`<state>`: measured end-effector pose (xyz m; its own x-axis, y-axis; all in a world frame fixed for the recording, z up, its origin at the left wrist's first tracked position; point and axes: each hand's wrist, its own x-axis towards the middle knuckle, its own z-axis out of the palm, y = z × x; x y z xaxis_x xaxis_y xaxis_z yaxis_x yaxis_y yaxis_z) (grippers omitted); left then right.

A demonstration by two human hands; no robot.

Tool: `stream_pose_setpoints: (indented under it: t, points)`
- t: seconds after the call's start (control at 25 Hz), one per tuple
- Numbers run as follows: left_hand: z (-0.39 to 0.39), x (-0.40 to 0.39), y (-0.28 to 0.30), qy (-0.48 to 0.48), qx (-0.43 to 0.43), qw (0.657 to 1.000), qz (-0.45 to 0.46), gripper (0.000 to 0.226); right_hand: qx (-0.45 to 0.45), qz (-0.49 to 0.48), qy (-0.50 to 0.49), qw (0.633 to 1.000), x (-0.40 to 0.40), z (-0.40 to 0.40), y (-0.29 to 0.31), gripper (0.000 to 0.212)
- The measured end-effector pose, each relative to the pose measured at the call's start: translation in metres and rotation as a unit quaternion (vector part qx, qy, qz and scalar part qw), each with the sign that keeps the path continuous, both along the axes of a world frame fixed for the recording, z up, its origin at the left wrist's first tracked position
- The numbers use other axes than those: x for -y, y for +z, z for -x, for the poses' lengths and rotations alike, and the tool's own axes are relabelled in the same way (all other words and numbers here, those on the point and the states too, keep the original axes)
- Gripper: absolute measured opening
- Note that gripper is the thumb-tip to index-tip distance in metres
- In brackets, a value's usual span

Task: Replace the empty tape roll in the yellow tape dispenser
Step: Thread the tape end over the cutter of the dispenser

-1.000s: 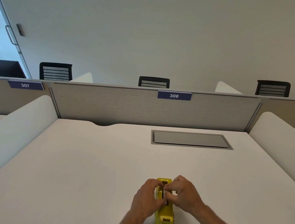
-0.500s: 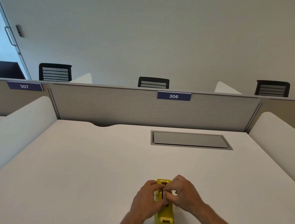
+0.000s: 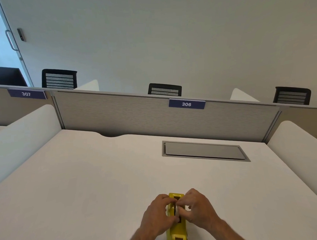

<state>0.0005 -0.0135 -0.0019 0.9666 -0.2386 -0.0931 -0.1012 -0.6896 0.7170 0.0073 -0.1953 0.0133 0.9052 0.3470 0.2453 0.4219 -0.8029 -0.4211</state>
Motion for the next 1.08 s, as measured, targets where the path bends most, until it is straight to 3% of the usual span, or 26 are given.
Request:
stream_pose_setpoints:
  t: [0.4, 0.68, 0.92, 1.08]
  points:
    - [0.0, 0.001, 0.0006, 0.003, 0.006, 1.0, -0.002, 0.059, -0.035, -0.029, -0.003, 0.999, 0.0019, -0.0051, 0.0015, 0.02]
    - [-0.0013, -0.0009, -0.0012, -0.008, 0.015, 1.0, -0.004, 0.056, -0.04, 0.009, 0.009, 0.999, 0.002, -0.0022, -0.0032, 0.041]
    - [-0.0014, 0.0008, -0.0023, 0.002, 0.01, 1.0, -0.002, 0.057, -0.03, -0.009, 0.005, 0.999, 0.0012, -0.0026, -0.0026, 0.022]
    - [-0.002, 0.0013, -0.0037, 0.004, 0.015, 1.0, -0.008, 0.057, -0.032, -0.004, 0.008, 0.999, 0.0019, -0.0032, -0.0003, 0.026]
